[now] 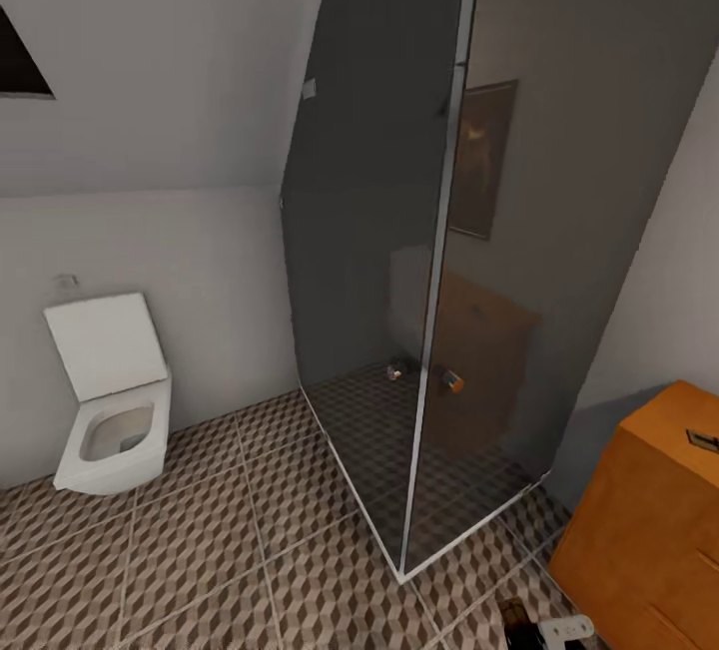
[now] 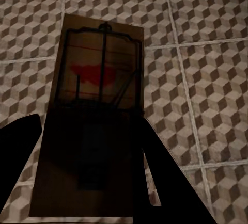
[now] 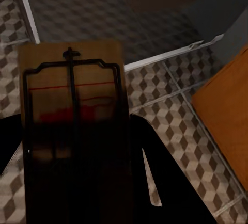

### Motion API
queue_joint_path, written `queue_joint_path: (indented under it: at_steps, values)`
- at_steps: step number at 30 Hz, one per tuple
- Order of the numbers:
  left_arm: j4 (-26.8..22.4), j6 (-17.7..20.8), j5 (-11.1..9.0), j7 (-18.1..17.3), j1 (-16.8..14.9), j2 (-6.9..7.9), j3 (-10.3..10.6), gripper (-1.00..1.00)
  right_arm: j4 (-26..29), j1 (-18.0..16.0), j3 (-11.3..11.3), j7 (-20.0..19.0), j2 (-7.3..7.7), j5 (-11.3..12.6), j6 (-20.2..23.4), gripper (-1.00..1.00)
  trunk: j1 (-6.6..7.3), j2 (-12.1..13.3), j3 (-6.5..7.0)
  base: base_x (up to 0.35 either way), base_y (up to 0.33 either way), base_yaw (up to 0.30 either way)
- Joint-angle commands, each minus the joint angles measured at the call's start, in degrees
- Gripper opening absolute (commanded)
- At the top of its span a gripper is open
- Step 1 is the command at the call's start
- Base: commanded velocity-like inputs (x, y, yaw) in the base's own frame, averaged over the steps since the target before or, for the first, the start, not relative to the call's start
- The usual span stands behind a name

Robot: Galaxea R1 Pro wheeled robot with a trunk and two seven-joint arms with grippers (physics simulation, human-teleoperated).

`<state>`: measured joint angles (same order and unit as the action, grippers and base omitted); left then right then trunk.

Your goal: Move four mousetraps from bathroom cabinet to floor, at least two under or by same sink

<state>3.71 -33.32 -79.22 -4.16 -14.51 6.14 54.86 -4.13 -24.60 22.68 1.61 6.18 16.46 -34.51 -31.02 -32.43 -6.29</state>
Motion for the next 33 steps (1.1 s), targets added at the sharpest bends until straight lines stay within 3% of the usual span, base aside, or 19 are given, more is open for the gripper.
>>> queue_joint_path:
  at_steps: [1, 33]
  values:
    - [0.2, -0.1, -0.6, -0.4, -0.1, -0.05, 0.3, -1.0, -0.2, -0.1, 0.5, 0.0, -0.02, 0.4, -0.3, -1.0, -0.02, -0.1, -0.13, 0.0, 0.0, 0.3]
    - [-1.0, -0.8, -0.6, -0.6, -0.1, 0.3, 0.4, -1.0, -0.2, 0.0, 0.5, -0.1, -0.02, 0.3, -0.3, -1.0, -0.02, -0.1, -1.06, 0.0, 0.0, 0.3]
